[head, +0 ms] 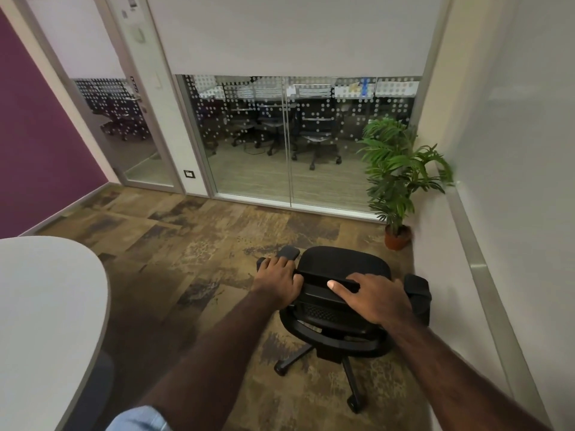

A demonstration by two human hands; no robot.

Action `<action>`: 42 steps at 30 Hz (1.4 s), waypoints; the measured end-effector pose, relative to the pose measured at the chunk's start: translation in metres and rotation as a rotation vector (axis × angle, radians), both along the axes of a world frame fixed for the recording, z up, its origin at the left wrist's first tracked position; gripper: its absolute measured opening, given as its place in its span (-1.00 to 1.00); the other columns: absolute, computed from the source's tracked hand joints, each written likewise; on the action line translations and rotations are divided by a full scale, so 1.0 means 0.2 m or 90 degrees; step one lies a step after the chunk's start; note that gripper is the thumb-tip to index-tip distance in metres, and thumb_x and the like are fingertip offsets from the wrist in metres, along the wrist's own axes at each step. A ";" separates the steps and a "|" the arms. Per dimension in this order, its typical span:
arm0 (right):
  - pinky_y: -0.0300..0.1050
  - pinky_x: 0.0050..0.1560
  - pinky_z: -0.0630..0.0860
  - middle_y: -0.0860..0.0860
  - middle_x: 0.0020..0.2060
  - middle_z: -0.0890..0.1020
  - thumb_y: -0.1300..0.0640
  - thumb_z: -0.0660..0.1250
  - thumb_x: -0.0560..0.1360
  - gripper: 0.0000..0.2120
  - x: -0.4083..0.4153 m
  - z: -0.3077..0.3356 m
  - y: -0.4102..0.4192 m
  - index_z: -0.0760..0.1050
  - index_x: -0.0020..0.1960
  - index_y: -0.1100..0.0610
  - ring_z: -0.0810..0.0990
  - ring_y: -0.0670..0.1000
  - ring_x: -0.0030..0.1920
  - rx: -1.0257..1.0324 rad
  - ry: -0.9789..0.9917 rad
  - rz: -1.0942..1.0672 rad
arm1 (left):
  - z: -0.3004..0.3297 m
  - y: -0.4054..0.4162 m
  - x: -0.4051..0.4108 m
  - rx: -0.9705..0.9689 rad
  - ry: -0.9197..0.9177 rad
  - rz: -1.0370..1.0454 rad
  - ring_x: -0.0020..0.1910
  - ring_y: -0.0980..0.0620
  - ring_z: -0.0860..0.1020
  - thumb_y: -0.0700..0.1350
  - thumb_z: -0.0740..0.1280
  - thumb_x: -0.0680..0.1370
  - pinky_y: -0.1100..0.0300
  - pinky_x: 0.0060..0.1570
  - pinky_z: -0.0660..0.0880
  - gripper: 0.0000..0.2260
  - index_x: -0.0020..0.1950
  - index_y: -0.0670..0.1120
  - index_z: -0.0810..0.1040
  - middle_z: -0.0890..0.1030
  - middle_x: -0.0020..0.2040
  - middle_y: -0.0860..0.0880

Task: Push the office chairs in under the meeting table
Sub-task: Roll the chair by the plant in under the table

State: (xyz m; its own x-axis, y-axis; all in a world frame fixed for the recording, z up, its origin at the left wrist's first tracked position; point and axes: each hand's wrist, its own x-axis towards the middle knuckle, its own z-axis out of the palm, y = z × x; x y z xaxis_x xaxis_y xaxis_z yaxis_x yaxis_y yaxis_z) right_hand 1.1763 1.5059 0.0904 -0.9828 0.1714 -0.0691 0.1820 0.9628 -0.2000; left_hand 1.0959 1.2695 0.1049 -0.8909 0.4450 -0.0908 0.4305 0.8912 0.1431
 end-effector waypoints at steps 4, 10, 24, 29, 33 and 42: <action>0.27 0.43 0.40 -0.15 0.12 0.72 -0.80 -0.34 0.34 0.10 0.01 0.01 -0.01 0.61 0.34 -0.18 0.66 0.01 0.18 -0.002 0.001 -0.002 | 0.01 -0.01 0.01 0.008 0.011 0.004 0.36 -0.09 0.44 0.12 0.02 0.72 -0.06 0.50 0.26 -0.56 0.38 -0.10 0.51 0.53 0.32 -0.13; 0.28 0.43 0.39 -0.16 0.10 0.71 -0.79 -0.32 0.36 0.06 0.03 0.05 -0.06 0.61 0.31 -0.19 0.65 0.01 0.19 0.011 -0.010 0.016 | 0.01 -0.04 0.05 0.003 0.020 0.019 0.35 -0.10 0.47 0.12 0.02 0.71 -0.08 0.49 0.28 -0.56 0.35 -0.11 0.52 0.55 0.32 -0.14; 0.24 0.37 0.45 -0.14 0.14 0.73 -0.82 -0.29 0.34 0.09 0.06 0.01 -0.22 0.63 0.33 -0.20 0.67 0.03 0.18 0.019 0.008 0.094 | -0.11 -0.25 0.31 0.052 0.114 0.134 0.23 -0.08 0.51 0.20 -0.07 0.63 -0.06 0.44 0.30 -0.45 0.22 -0.08 0.58 0.60 0.18 -0.10; 0.30 0.42 0.37 -0.15 0.20 0.73 -0.82 -0.27 0.35 0.07 0.07 0.00 -0.31 0.61 0.39 -0.22 0.66 0.02 0.23 0.015 0.007 0.137 | -0.11 -0.36 0.41 0.033 0.119 0.181 0.32 -0.09 0.49 0.25 0.00 0.71 -0.07 0.47 0.29 -0.47 0.29 -0.08 0.57 0.59 0.25 -0.08; 0.26 0.39 0.37 -0.15 0.26 0.72 -0.84 -0.26 0.32 0.10 0.06 -0.01 -0.40 0.59 0.43 -0.24 0.66 0.03 0.27 0.011 0.007 0.174 | -0.11 -0.46 0.52 0.027 0.138 0.216 0.29 -0.07 0.49 0.29 -0.01 0.71 -0.05 0.46 0.29 -0.45 0.27 -0.07 0.57 0.59 0.23 -0.06; 0.21 0.36 0.41 -0.17 0.26 0.72 -0.84 -0.24 0.33 0.07 0.07 -0.02 -0.63 0.60 0.42 -0.27 0.66 0.02 0.26 0.006 0.009 0.262 | -0.11 -0.67 0.71 0.018 0.150 0.312 0.25 -0.08 0.50 0.32 0.01 0.70 -0.05 0.43 0.30 -0.45 0.20 -0.06 0.58 0.60 0.18 -0.06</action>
